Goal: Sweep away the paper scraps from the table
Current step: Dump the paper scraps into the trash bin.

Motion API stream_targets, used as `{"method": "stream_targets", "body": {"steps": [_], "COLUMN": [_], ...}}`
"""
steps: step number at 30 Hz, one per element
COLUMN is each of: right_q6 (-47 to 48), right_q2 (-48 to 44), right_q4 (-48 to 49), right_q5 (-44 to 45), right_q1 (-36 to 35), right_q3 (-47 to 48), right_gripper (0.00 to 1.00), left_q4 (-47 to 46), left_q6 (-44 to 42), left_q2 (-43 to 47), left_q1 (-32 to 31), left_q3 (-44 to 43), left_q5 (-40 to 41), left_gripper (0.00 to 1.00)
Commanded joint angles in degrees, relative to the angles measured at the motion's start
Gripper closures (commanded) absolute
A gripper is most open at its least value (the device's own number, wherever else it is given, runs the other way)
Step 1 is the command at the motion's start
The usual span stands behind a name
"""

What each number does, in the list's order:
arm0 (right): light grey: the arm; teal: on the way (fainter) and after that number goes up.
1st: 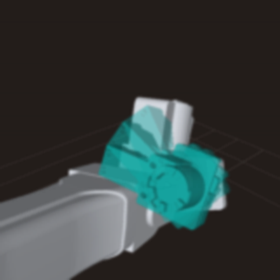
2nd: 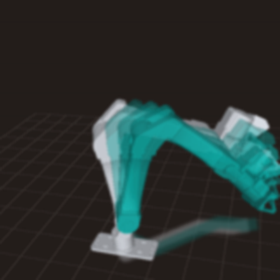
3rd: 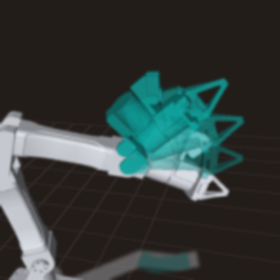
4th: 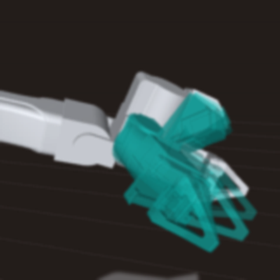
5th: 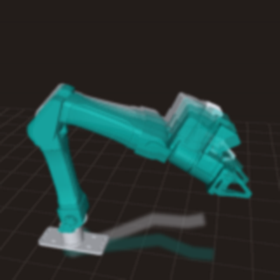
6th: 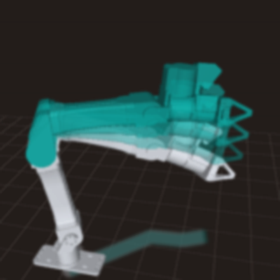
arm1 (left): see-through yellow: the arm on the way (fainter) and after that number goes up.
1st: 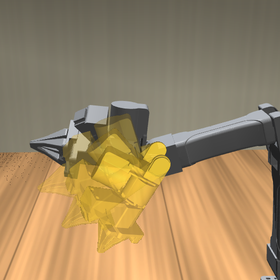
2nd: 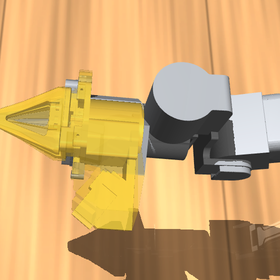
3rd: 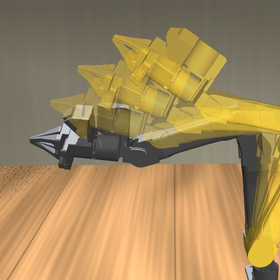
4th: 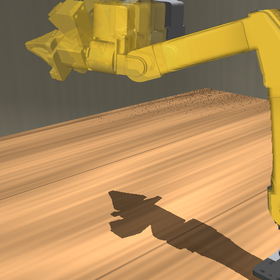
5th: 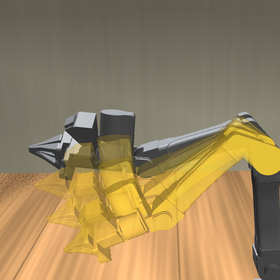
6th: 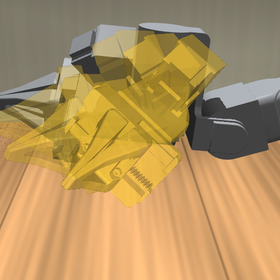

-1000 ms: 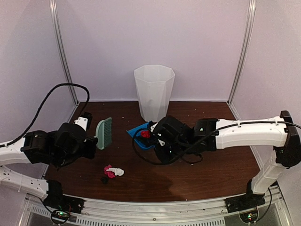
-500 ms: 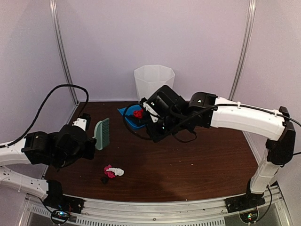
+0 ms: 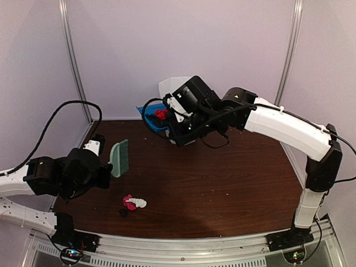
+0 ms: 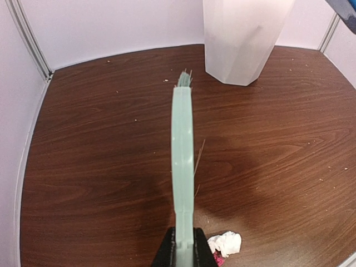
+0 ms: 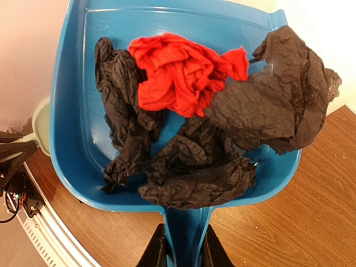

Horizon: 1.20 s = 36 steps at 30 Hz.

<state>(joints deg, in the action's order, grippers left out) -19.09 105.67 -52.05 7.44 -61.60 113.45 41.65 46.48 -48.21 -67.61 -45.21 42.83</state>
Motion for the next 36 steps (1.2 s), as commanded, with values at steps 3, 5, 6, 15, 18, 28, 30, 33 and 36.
{"method": "stream_targets", "body": {"steps": [3, 5, 6, 15, 18, 28, 30, 33, 36], "right_q6": [1.7, 2.0, 2.1, 3.5, 4.3, 5.4, 5.5, 5.7, 6.0], "right_q2": [3.5, 4.7, 5.2, 8.1, 9.1, 11.6, 12.4, 14.0, 15.2], "right_q4": [-2.5, -3.1, -3.3, -3.3, -3.0, -1.0, -0.5, 0.1, 1.4], "right_q5": [-1.2, -1.6, -2.0, -3.2, -3.5, -6.9, -8.6, -11.4, -13.3], "right_q1": [2.0, 2.6, 2.9, 5.4, 6.2, 9.5, 10.5, 11.8, 13.0], "right_q3": [8.1, 10.4, 11.4, 17.7, 20.0, 23.2, 24.2, 26.2, 27.9], "right_gripper": [1.0, 1.0, 1.0, 1.0, 1.0, 1.0, 1.0, 1.0, 1.0], "left_q4": [-2.2, -2.2, -2.2, -2.2, -2.2, -2.2, -2.2, -2.2, -2.2], "left_q6": [0.4, 0.3, 0.4, 0.4, 0.5, 0.6, 0.6, 0.7, 0.9], "left_q2": [0.3, 0.2, 0.2, 0.1, 0.1, 0.2, 0.1, 0.1, -0.1], "left_q1": [-0.3, -0.3, -0.3, -0.3, -0.3, -0.3, -0.3, -0.3, -0.3], "left_q3": [0.4, 0.5, 0.5, 0.6, 0.7, 0.8, 0.8, 0.9, 0.9], "left_q5": [0.2, 0.2, 0.2, -0.1, -0.2, -0.4, -0.5, -0.3, -0.1], "left_gripper": [1.0, 1.0, 1.0, 1.0, 1.0, 1.0, 1.0, 1.0, 1.0]}}
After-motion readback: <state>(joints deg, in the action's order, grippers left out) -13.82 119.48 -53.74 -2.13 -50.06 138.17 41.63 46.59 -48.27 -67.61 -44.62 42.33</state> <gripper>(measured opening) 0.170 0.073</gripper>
